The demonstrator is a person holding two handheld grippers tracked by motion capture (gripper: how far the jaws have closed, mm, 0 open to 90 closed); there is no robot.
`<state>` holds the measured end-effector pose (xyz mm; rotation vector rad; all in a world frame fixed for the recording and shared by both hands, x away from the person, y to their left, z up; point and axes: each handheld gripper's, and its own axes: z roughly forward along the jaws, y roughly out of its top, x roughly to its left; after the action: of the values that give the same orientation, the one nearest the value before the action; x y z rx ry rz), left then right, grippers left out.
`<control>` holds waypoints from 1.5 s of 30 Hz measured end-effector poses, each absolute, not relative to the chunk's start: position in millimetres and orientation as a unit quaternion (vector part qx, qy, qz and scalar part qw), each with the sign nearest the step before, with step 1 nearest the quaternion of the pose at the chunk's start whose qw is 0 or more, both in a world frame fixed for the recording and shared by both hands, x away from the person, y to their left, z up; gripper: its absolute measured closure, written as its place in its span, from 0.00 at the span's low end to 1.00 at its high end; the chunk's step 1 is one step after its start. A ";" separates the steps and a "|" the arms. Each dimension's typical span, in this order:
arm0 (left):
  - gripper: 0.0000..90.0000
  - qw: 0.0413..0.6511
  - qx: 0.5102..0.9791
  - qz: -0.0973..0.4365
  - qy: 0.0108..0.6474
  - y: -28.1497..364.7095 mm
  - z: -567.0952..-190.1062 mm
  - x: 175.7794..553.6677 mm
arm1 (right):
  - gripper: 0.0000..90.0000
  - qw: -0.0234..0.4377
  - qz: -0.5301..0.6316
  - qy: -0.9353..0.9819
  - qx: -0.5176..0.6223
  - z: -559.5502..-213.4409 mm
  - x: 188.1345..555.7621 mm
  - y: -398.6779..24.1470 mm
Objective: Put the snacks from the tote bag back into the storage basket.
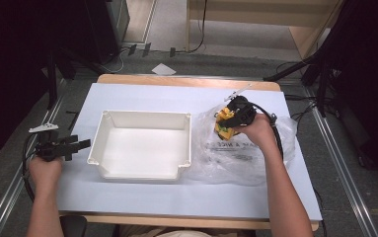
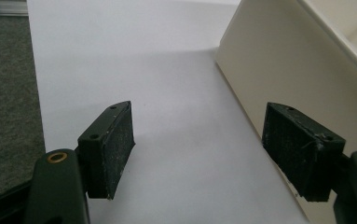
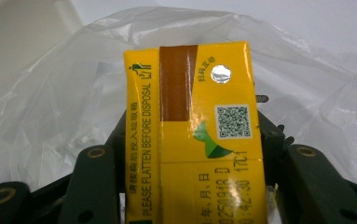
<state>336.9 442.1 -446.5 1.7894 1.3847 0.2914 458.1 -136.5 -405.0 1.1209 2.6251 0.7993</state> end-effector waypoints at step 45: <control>0.29 0.415 0.715 0.113 0.551 438.8 -447.3 341.6 | 0.58 0.104 0.285 0.888 0.347 -357.0 433.8 -129.3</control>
<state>341.6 438.8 -447.3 1.7971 1.3832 0.2840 433.8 -129.3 -357.0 1.0222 2.6181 0.8392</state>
